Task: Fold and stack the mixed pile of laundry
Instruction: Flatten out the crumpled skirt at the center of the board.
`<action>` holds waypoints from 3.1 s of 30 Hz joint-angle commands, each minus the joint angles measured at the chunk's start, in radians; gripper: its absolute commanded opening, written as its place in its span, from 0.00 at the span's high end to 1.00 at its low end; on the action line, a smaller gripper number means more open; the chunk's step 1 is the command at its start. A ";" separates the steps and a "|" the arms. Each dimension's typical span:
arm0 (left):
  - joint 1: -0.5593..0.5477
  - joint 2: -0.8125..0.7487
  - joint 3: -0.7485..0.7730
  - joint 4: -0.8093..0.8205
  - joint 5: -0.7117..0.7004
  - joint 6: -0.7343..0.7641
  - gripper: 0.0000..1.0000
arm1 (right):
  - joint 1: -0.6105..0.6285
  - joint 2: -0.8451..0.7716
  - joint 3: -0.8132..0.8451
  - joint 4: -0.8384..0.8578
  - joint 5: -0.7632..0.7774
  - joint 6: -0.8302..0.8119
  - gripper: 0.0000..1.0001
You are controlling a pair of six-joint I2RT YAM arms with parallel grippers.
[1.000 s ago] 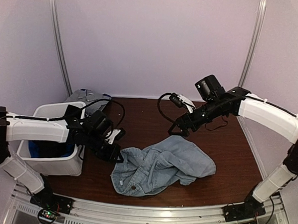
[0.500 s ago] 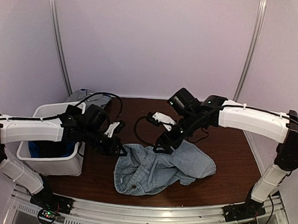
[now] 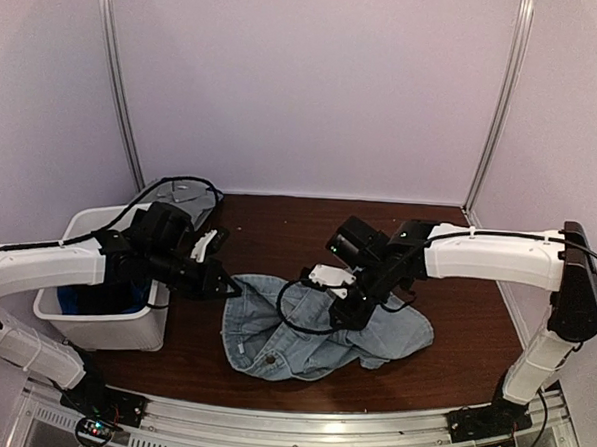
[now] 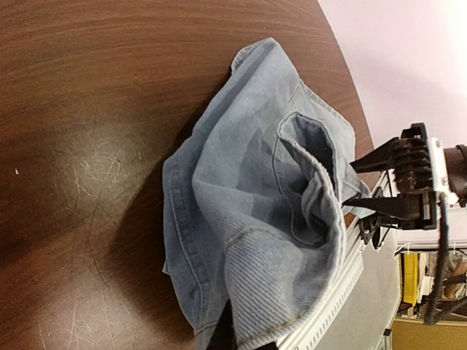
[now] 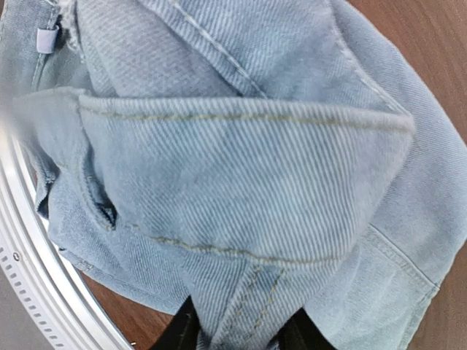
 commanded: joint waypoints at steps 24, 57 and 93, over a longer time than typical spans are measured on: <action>0.032 0.199 0.643 -0.454 -0.277 0.172 1.00 | -0.202 -0.547 0.169 0.158 -0.013 0.104 1.00; 0.318 0.696 1.377 -0.749 0.001 0.241 0.14 | -0.636 -0.432 0.052 0.068 -0.321 0.544 0.00; 0.124 0.717 0.542 -0.052 -0.136 0.180 0.29 | -0.744 0.577 0.524 0.145 -0.603 0.241 0.28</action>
